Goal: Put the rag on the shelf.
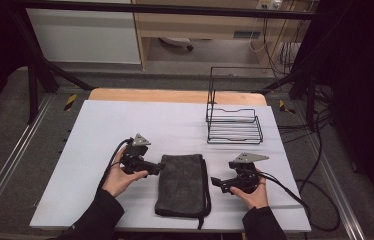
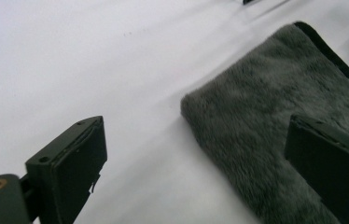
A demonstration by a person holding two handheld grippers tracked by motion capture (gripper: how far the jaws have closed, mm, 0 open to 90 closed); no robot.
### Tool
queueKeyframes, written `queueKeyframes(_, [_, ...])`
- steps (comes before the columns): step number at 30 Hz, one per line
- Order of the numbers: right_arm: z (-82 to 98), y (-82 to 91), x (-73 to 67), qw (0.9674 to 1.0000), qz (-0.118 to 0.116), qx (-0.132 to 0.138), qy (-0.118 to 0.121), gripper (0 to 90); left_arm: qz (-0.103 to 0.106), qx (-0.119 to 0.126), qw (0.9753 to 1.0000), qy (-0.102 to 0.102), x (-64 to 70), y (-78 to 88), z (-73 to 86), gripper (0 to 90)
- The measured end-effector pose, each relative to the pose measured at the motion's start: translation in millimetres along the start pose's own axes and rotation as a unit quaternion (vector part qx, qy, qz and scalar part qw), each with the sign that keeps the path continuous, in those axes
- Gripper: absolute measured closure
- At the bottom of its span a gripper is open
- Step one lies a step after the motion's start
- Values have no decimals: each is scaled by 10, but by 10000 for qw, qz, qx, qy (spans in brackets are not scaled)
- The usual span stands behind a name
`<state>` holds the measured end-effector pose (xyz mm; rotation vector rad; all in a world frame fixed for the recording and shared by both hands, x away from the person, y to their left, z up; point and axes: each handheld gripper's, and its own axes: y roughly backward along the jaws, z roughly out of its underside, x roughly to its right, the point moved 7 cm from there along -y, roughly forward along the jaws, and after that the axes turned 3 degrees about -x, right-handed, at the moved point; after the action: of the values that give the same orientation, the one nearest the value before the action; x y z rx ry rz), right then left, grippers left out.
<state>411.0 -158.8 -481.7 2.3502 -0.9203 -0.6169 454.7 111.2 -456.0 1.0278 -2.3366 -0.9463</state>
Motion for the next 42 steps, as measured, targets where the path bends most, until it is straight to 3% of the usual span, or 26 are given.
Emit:
queueKeyframes(9, [7, -1, -12, 10000, -22, -20, -33, 13, -92, -85, 9999, 98, -51, -214, -141, 148])
queueKeyframes(19, [18, -18, -9, 10000, -19, -46, -5, 13, 30, -351, 9986, 402, -116, -392, -74, 364])
queueKeyframes(27, [20, -22, -15, 10000, -37, -54, -32, 16, 249, -559, 9972, 419, -30, -425, 52, 531])
queueKeyframes(36, [-5, -17, -4, 10000, -46, 0, -79, 32, 407, -520, 9969, 432, 37, -437, 101, 691])
queueKeyframes(42, [-66, -30, 23, 9998, 20, 76, -155, 42, 435, -450, 9971, 427, 41, -444, 117, 717])
